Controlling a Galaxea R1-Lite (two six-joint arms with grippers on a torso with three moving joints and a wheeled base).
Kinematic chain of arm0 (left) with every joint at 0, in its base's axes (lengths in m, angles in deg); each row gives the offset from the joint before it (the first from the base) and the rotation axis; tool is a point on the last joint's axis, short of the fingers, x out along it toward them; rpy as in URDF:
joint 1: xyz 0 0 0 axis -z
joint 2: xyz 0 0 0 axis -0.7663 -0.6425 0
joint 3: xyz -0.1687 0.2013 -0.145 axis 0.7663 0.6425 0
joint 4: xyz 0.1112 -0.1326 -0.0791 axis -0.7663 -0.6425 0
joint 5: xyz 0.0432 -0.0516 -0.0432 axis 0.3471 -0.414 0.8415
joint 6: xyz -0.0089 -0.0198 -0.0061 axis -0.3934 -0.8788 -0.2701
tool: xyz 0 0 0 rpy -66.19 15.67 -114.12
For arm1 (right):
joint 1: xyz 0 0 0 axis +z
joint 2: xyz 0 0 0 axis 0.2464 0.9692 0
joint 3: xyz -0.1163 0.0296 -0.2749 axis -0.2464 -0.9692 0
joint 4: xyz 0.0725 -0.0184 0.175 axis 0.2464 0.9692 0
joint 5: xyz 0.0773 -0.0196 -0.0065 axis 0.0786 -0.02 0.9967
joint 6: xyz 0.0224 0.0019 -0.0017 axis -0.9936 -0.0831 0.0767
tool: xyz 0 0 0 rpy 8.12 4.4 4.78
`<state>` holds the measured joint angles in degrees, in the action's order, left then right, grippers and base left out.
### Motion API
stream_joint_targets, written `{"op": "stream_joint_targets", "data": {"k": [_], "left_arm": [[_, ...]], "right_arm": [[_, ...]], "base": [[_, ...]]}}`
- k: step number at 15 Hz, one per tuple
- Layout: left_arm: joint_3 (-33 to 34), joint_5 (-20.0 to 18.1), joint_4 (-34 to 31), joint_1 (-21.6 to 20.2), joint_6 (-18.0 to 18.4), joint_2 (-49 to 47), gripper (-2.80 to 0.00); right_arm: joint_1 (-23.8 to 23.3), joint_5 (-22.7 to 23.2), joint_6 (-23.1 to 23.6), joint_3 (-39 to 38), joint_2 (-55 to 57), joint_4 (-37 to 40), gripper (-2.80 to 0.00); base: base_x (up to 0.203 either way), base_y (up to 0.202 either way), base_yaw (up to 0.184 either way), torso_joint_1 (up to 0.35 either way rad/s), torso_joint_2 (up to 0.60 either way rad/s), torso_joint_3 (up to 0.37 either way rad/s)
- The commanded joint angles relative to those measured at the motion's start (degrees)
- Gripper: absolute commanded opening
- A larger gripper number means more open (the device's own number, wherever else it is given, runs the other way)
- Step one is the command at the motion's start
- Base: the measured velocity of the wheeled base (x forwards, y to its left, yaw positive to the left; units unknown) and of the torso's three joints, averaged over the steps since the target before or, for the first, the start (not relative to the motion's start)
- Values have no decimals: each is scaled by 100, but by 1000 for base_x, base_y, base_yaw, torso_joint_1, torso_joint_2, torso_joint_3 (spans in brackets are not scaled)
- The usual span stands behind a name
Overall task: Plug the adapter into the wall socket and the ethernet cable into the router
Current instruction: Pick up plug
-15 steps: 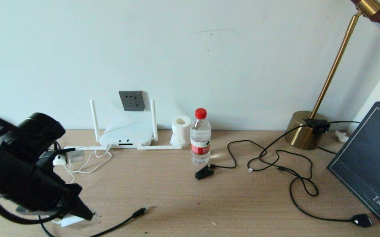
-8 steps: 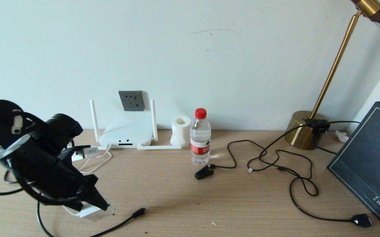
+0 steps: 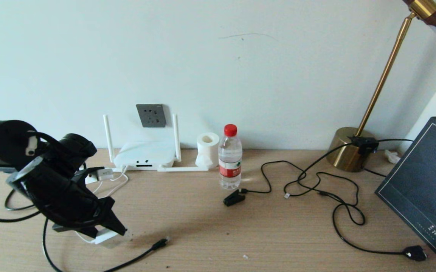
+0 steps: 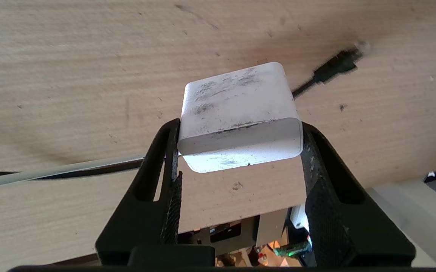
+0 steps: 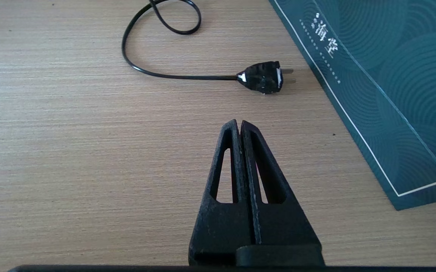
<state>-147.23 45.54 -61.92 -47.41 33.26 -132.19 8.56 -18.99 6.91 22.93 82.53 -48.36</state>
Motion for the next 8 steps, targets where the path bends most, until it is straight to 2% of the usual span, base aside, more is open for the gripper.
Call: {"op": "stream_joint_targets", "data": {"k": [1,8], "left_arm": [[16,-4,-15,-24,-8,-137,-280],[56,-31,60,-24,-10,-243,-280]], "right_arm": [[-1,0,5,0,6,-4,-280],[-1,0,5,0,6,-4,-280]], "base": [[0,0,0,0,0,0],[0,0,0,0,0,0]]}}
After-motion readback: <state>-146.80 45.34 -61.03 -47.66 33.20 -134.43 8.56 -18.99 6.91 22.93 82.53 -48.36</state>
